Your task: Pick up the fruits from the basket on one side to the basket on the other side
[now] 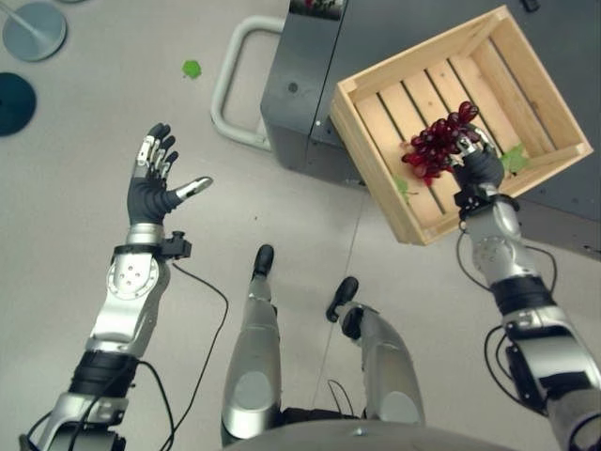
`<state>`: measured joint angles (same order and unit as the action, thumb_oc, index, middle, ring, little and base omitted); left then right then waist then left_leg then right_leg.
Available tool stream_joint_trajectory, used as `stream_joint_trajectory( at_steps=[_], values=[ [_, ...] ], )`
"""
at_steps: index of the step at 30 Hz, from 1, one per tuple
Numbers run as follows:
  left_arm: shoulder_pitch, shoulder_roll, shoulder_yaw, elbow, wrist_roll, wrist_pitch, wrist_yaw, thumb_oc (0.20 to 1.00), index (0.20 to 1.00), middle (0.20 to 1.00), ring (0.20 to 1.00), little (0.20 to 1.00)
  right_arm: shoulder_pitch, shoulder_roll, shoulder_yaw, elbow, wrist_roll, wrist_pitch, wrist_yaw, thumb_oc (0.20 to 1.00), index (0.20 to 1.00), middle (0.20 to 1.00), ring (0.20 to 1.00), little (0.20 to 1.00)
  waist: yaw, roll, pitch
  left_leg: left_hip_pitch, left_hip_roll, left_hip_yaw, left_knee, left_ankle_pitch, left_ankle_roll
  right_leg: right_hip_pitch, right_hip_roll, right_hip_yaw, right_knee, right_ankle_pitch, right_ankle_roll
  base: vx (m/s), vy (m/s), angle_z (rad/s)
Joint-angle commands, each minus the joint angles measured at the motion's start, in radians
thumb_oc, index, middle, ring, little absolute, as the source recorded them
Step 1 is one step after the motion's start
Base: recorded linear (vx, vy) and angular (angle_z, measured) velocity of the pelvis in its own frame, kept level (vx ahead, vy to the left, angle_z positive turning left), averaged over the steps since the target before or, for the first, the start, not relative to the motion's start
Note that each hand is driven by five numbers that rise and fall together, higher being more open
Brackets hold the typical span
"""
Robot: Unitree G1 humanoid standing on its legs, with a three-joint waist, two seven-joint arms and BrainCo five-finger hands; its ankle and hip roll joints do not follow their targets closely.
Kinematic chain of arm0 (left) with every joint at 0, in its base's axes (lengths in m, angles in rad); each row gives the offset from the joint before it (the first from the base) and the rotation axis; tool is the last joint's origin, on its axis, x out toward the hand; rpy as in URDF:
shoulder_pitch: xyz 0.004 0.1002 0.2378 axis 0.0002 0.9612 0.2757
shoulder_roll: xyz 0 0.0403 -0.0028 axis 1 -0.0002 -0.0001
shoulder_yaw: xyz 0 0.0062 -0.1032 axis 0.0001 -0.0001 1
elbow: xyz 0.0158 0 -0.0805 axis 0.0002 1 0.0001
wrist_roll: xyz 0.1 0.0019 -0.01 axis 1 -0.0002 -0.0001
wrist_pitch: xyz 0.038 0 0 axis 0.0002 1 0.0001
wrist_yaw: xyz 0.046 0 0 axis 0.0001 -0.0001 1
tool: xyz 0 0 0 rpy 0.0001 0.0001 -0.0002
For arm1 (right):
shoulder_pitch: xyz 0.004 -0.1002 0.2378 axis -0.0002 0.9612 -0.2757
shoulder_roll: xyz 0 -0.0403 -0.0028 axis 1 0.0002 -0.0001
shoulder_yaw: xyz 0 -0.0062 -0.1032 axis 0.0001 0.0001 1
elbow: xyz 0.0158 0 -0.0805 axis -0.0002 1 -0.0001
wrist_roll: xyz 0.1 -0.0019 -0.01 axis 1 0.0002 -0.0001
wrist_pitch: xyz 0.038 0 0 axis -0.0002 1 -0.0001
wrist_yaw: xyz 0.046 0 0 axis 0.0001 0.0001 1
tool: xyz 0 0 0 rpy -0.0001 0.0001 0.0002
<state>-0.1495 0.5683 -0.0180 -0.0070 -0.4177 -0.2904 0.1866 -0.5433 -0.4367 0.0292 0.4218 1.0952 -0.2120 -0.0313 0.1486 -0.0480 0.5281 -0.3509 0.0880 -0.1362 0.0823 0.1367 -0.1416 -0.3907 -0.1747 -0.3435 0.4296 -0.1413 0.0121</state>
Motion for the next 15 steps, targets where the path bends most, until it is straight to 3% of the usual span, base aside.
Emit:
stream_joint_trajectory(
  at_steps=[1, 6, 15],
  values=[
    [-0.003, -0.037, 0.019, -0.013, -0.010, -0.031, -0.009, 1.000, 1.000, 1.000, 1.000, 1.000, -0.044, -0.030, -0.032, -0.126, 0.047, -0.096, 0.028, 0.200, 0.200, 0.200, 0.200, 0.200, -0.045, 0.006, -0.051, 0.031, -0.034, 0.030, 0.067, -0.116, 0.044, 0.087, -0.020, 0.029, -0.144, 0.058, 0.110, 0.00, 0.043, -0.03],
    [0.026, -0.042, 0.036, -0.005, 0.012, -0.026, -0.022, 1.000, 1.000, 1.000, 1.000, 1.000, 0.021, 0.007, -0.033, -0.242, 0.036, -0.099, 0.048, 0.200, 0.200, 0.200, 0.200, 0.200, -0.063, 0.017, -0.097, 0.063, -0.035, 0.052, 0.062, -0.122, 0.048, 0.125, -0.019, 0.044, -0.188, 0.079, 0.112, 0.01, 0.043, -0.08],
    [0.051, 0.004, 0.062, -0.023, 0.031, -0.015, -0.067, 1.000, 1.000, 1.000, 1.000, 1.000, 0.075, -0.037, -0.028, -0.369, -0.005, -0.069, 0.071, 0.200, 0.200, 0.200, 0.200, 0.200, -0.090, 0.017, -0.157, 0.106, -0.041, 0.073, 0.043, -0.130, 0.056, 0.170, -0.024, 0.059, -0.237, 0.110, 0.122, 0.01, 0.051, -0.04]
  ],
)
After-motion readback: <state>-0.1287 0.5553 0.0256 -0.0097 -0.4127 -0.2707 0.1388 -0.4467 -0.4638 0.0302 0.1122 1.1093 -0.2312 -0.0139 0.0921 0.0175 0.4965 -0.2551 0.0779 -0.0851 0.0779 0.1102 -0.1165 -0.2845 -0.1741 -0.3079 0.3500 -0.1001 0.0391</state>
